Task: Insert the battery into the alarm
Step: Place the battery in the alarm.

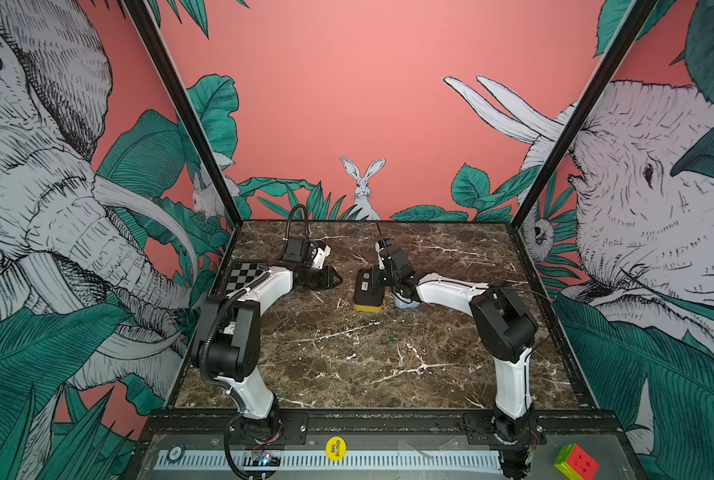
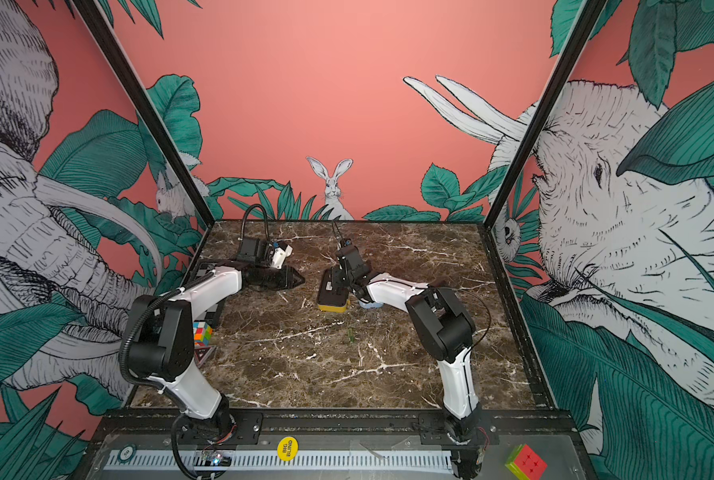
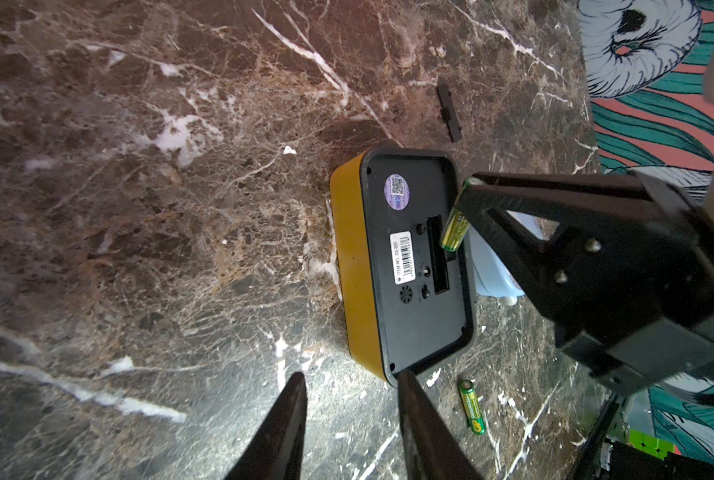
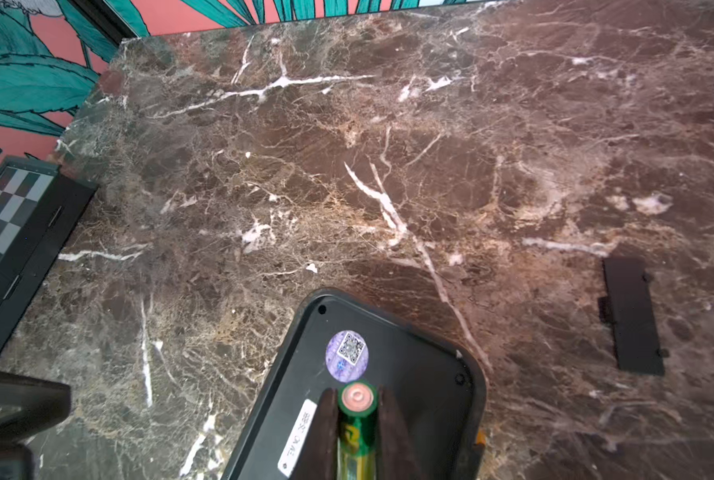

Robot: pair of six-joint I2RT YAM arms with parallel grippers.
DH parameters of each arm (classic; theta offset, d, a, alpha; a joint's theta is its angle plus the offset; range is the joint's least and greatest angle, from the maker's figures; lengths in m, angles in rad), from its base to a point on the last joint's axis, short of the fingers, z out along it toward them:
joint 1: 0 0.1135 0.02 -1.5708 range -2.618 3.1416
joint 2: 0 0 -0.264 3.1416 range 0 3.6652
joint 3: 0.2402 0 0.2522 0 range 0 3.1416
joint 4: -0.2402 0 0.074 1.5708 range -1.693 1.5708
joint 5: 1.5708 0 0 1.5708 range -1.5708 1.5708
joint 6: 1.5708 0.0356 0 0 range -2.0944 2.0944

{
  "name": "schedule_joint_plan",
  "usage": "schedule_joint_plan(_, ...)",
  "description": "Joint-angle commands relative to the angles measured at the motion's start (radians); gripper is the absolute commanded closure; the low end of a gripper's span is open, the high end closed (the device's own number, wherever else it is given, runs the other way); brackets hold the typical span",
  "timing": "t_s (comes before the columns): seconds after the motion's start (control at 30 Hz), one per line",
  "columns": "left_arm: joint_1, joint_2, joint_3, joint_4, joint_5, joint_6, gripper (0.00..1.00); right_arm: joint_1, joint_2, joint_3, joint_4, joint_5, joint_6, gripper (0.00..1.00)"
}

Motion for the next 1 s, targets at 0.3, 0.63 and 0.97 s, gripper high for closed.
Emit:
schedule_joint_plan(0.3,0.002,-0.044,0.028,-0.050,-0.017,0.007,0.61,0.045,0.004,-0.106,0.210,0.130,0.026,1.00)
schedule_joint_plan(0.63,0.003,-0.053,0.024,-0.063,-0.025,0.008,0.61,0.074,0.002,-0.161,0.250,0.169,0.041,1.00)
schedule_joint_plan(0.97,0.001,-0.063,0.007,-0.069,-0.034,0.006,0.61,0.094,-0.034,-0.211,0.246,0.194,0.131,1.00)
